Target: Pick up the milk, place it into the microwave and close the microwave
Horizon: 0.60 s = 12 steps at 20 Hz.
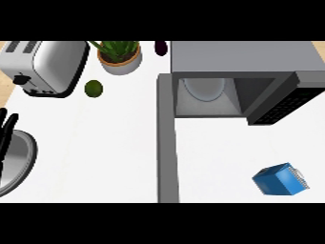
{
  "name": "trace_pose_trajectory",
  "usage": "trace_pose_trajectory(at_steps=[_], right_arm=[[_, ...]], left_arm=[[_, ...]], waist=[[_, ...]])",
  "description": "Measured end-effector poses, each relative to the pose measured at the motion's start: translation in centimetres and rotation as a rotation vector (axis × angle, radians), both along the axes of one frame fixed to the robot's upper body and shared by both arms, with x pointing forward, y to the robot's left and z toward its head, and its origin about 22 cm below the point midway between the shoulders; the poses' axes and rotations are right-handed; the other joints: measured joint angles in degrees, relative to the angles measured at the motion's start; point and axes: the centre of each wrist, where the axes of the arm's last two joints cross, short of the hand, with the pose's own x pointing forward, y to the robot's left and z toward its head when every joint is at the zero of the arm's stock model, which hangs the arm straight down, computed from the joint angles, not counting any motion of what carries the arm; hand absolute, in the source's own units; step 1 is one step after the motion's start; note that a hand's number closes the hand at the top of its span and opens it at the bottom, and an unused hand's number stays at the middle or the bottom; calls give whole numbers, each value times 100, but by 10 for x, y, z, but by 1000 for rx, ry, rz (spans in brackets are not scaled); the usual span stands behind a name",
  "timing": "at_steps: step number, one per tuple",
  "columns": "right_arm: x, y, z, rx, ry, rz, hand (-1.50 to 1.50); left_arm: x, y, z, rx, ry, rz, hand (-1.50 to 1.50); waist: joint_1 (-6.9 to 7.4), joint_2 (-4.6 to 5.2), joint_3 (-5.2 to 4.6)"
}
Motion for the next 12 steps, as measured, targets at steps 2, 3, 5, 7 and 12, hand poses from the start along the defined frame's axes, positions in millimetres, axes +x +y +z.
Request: trace_pose_trajectory(at_steps=[2,3,5,7,12], right_arm=[[-6,-1,-1,-11,1,-36,-150],[-6,-3,-2,-21,0,-61,-150],[-4,-5,-6,-38,-6,-107,-150],[-4,-2,-8,-59,-5,-155,-150],[3,-5,-24,-81,-11,-251,-150]], left_arm=[[-7,3,-4,-1,5,0,-150],[-9,6,-5,1,6,0,-150],[-15,8,-8,1,7,1,-150],[-22,5,-10,-4,14,-2,-150],[-38,6,-14,-3,14,-1,-150]], waist=[[2,0,-2],[7,1,-2],[17,4,-3],[21,4,-2],[34,7,-2]])
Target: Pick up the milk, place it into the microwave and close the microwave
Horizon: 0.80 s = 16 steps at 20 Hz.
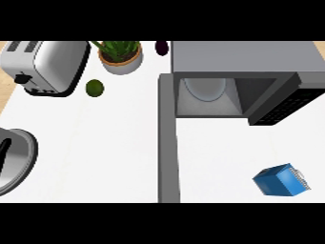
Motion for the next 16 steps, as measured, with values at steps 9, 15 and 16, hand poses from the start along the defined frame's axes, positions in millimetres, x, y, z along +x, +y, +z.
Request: trace_pose_trajectory(at_steps=[9,15,16], right_arm=[[19,-18,-38,-17,45,-76,-150],[31,-25,-65,-48,70,-134,-150],[34,-29,-69,-55,74,-143,-150]], left_arm=[[-16,4,-1,6,3,-12,-150],[-18,9,-11,12,1,-7,-150],[-17,10,-9,13,2,-5,-150]], waist=[[17,5,1],[13,8,0],[14,9,1]])
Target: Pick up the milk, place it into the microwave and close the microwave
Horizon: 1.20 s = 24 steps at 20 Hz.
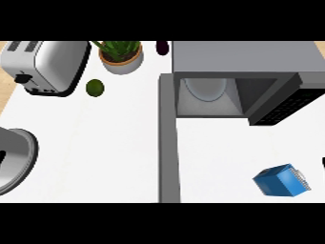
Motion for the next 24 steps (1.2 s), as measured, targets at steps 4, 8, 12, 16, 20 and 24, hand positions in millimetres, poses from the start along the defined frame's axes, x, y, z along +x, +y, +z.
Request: trace_pose_trajectory(at_steps=[4,8,12,16,20,24], right_arm=[[1,-20,-18,-18,16,-30,-150],[1,-36,-33,-36,43,-34,-150],[9,-52,-50,-48,67,-22,-150],[14,-56,-69,-48,100,-5,-150],[19,-60,-87,-65,132,-6,-150],[24,-61,-99,-83,154,-16,-150]], left_arm=[[-1,-6,3,2,-1,-2,-150],[-5,-7,2,0,0,-5,-150],[-10,-7,3,0,-6,-5,-150],[-9,-6,8,-3,-6,-3,-150],[-10,-5,3,-8,-11,0,-150],[-8,-9,0,-8,-5,-1,-150]], waist=[[-1,0,0],[0,0,0],[11,0,1],[10,1,1],[17,2,1],[14,2,0]])
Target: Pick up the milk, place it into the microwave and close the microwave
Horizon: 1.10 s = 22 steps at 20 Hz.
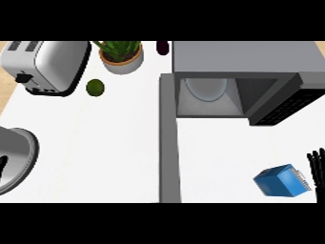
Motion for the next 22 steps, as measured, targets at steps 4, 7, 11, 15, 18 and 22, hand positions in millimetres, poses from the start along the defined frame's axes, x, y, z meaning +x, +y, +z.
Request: trace_pose_trajectory(at_steps=[4,7,11,15,18,22], right_arm=[[6,-9,-15,-13,33,-11,-150],[11,-16,-19,-13,61,-2,-150],[11,-16,-28,-9,99,19,-150],[16,-11,-38,18,130,38,-150],[17,-12,-42,28,147,46,-150],[22,-4,-48,38,138,37,-150]], left_arm=[[-3,1,0,3,0,6,-150],[-6,4,-2,-2,4,6,-150],[-4,5,-3,8,1,10,-150],[-11,5,-4,8,3,9,-150],[-7,6,-4,3,5,11,-150],[-4,12,-6,1,6,8,-150]], waist=[[11,1,1],[14,2,2],[12,2,2],[32,4,6],[22,5,6],[20,8,8]])
